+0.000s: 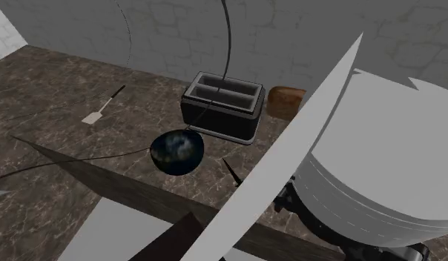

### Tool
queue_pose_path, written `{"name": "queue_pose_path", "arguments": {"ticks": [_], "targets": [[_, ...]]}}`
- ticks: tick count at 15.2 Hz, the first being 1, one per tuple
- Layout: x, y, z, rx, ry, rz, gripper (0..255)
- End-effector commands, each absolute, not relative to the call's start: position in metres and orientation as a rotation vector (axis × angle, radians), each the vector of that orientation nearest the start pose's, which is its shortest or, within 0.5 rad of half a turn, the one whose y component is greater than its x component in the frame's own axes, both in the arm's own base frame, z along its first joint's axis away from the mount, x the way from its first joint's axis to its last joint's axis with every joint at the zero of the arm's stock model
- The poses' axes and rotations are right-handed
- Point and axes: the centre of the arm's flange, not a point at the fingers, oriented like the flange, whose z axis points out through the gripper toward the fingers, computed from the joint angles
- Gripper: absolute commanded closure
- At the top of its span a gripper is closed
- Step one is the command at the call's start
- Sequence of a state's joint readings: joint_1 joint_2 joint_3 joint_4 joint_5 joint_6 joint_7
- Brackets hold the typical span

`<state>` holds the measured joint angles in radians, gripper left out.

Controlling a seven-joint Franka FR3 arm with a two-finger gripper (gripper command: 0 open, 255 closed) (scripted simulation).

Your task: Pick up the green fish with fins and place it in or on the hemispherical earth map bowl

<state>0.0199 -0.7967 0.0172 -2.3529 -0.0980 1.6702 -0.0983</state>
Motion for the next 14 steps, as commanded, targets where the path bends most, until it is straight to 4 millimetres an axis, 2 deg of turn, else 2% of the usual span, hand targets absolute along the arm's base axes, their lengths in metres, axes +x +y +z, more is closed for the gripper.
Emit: {"name": "queue_pose_path", "arguments": {"ticks": [1,7,14], "targets": [[0.314,0.004,0.605,-3.243,-0.219,-0.179,0],[0.354,0.024,0.543,-3.184,-0.564,-0.182,0],[0.393,0.057,0.469,-3.068,-0.953,-0.183,0]]}}
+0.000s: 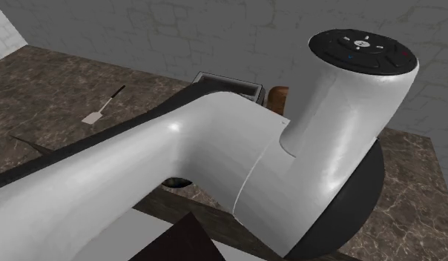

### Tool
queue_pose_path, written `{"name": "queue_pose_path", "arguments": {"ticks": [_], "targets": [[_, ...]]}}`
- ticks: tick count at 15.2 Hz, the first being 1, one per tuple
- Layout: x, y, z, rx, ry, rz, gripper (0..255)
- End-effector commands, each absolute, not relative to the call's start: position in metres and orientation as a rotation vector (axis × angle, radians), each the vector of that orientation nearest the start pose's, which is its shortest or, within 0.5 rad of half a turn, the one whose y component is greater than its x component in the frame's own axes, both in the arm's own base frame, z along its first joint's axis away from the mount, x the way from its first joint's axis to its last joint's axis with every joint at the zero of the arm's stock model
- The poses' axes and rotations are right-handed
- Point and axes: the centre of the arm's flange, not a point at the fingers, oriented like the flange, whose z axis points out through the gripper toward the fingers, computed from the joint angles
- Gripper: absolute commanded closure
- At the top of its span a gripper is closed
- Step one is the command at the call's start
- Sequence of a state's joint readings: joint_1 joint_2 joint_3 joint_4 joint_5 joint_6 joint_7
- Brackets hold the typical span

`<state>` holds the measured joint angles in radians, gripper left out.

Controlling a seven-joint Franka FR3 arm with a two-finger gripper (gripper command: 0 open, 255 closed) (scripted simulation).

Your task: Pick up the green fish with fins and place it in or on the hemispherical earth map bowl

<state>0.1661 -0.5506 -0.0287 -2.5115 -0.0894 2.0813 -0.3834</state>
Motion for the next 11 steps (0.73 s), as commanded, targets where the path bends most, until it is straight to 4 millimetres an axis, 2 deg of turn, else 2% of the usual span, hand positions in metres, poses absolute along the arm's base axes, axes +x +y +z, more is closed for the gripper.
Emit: {"name": "queue_pose_path", "arguments": {"ticks": [1,11], "targets": [[0.397,0.063,0.459,-3.048,-1.006,-0.183,0],[0.432,0.127,0.353,-2.792,-1.519,-0.179,0]]}}
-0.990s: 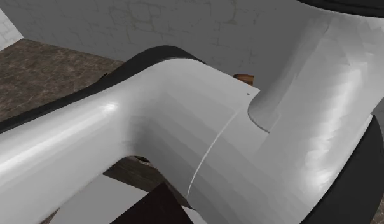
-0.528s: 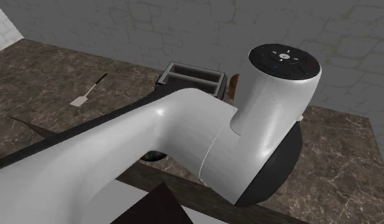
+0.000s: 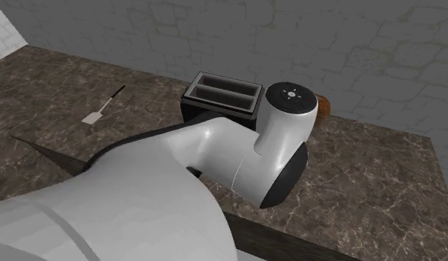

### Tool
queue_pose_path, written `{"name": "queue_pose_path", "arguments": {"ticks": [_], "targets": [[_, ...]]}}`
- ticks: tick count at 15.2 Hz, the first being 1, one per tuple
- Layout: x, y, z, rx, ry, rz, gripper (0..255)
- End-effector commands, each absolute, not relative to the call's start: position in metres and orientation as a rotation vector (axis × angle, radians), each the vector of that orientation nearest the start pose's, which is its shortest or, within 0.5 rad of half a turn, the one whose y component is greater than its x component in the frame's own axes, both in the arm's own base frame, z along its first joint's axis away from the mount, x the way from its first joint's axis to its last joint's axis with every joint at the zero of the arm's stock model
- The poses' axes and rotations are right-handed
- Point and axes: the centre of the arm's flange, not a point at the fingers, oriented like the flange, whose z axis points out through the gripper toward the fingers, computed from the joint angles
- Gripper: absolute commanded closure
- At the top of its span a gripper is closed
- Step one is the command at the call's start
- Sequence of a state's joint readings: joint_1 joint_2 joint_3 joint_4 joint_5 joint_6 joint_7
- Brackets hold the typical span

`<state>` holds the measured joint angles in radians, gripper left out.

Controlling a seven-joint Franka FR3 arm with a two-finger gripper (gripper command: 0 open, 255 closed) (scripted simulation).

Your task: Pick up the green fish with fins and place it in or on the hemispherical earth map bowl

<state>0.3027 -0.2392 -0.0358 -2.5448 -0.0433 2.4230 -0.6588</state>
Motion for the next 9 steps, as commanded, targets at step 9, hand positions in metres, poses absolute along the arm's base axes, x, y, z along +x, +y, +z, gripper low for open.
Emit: {"name": "queue_pose_path", "arguments": {"ticks": [9], "targets": [[0.441,0.192,0.259,-2.488,-1.929,-0.170,0]]}}
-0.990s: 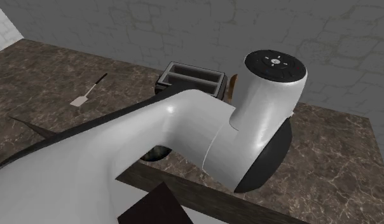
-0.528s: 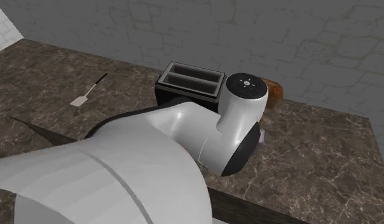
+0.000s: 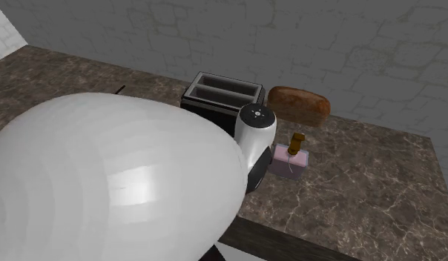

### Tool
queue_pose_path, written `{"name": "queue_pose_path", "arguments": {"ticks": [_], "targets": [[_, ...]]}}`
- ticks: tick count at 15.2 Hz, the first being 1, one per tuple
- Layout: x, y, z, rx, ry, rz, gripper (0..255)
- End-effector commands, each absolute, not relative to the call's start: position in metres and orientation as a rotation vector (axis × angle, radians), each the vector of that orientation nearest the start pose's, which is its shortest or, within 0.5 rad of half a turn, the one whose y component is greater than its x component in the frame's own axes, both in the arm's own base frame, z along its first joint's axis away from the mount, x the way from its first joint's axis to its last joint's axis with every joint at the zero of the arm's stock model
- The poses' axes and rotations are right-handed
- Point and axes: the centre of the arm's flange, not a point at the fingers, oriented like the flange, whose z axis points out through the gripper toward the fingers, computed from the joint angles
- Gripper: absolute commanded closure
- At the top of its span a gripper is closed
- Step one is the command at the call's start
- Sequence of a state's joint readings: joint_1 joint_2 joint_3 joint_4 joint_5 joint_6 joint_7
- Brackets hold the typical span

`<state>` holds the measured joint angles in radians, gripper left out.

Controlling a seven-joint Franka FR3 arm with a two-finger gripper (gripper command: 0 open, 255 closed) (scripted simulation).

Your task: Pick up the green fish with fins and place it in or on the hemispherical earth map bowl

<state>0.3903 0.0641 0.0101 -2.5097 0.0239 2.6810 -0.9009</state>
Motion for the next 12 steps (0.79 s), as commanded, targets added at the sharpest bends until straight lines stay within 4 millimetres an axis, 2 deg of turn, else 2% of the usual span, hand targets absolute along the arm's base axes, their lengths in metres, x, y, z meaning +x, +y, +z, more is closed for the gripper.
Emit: {"name": "queue_pose_path", "arguments": {"ticks": [1,4,5,12], "targets": [[0.440,0.199,0.248,-2.451,-1.971,-0.169,0],[0.437,0.221,0.217,-2.334,-2.093,-0.165,0],[0.437,0.224,0.213,-2.319,-2.108,-0.164,0],[0.440,0.226,0.173,-2.319,-2.108,-0.164,0]]}}
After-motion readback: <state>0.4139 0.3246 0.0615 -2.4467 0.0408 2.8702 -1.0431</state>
